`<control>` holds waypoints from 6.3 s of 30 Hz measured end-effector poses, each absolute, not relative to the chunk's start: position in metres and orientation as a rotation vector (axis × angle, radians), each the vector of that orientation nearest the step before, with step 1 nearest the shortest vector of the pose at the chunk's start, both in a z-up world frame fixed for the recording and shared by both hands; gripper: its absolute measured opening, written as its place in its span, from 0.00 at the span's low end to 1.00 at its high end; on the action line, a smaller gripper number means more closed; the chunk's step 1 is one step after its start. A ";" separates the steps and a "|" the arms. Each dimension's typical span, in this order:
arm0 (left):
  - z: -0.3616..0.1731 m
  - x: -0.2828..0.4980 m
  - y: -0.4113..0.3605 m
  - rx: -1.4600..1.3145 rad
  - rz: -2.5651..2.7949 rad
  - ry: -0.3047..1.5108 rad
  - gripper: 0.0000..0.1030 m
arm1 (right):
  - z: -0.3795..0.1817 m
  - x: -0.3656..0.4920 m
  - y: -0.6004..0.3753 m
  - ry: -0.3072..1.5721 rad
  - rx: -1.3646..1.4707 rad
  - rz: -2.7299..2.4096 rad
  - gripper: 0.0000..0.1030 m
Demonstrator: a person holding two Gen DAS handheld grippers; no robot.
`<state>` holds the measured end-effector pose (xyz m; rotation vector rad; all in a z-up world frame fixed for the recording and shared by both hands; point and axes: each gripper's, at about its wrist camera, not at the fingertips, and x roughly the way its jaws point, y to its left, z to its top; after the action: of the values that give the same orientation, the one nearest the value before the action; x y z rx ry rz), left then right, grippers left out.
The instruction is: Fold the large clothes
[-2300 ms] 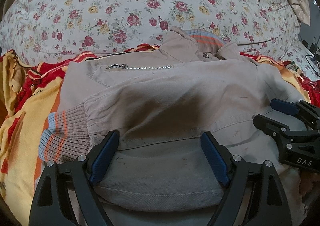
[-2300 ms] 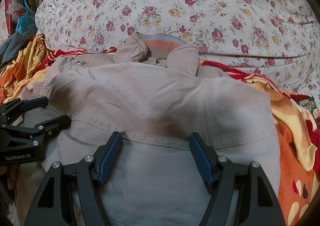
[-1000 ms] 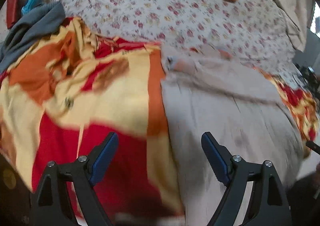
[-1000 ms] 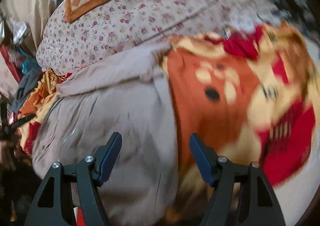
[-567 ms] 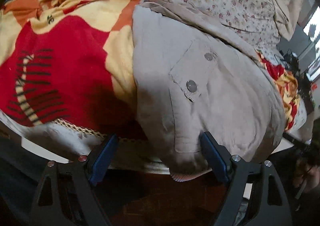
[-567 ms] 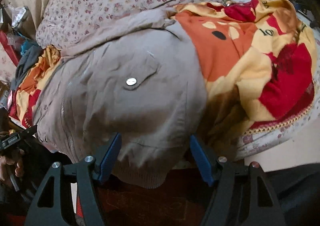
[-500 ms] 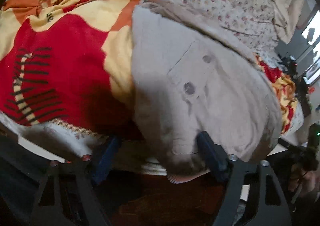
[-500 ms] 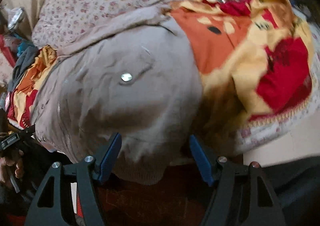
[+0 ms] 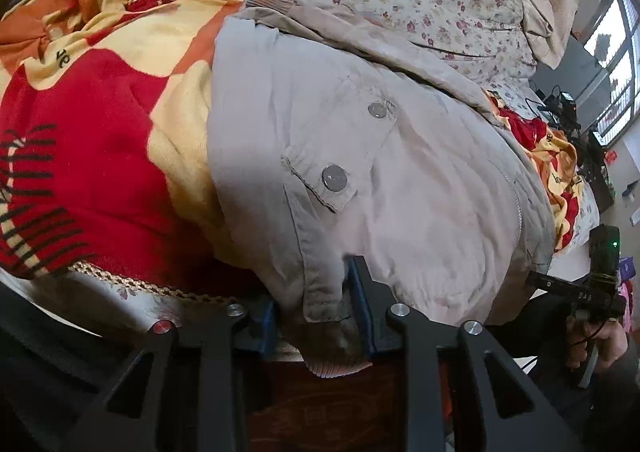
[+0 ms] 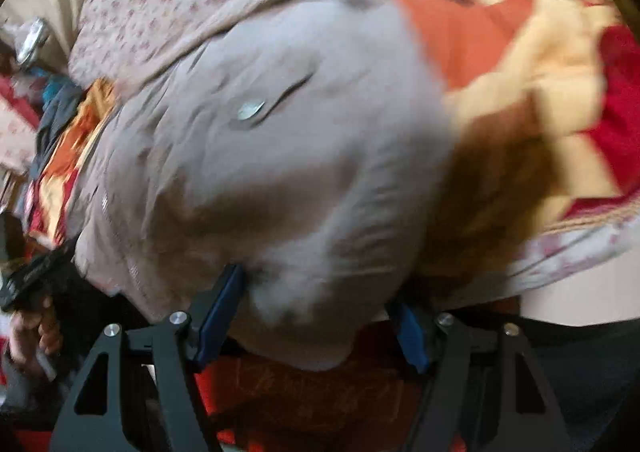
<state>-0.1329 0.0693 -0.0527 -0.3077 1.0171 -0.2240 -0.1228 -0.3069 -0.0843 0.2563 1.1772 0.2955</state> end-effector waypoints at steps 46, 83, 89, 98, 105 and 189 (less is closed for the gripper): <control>0.066 -0.108 0.100 -0.363 -0.342 0.730 0.00 | 0.071 -0.081 -0.380 0.656 0.511 0.557 0.12; -0.018 0.205 0.126 -0.400 -0.080 0.870 0.08 | -0.002 0.233 -0.313 0.724 0.389 0.112 0.36; 0.017 0.190 0.150 -0.414 0.011 0.690 0.42 | 0.029 0.214 -0.318 0.614 0.370 0.103 0.38; 0.043 0.196 0.086 -0.338 -0.171 0.644 0.42 | 0.030 0.233 -0.273 0.689 0.250 0.221 0.29; -0.018 0.244 0.056 -0.114 -0.029 0.873 0.36 | -0.038 0.285 -0.255 0.934 0.120 0.190 0.22; -0.049 0.220 0.023 -0.103 -0.070 0.955 0.60 | -0.062 0.218 -0.186 0.940 -0.084 0.416 0.94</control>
<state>0.2196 0.0234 -0.0493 -0.1025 0.9549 -0.0698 0.2176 -0.1858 -0.0617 -0.0839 0.9403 0.4162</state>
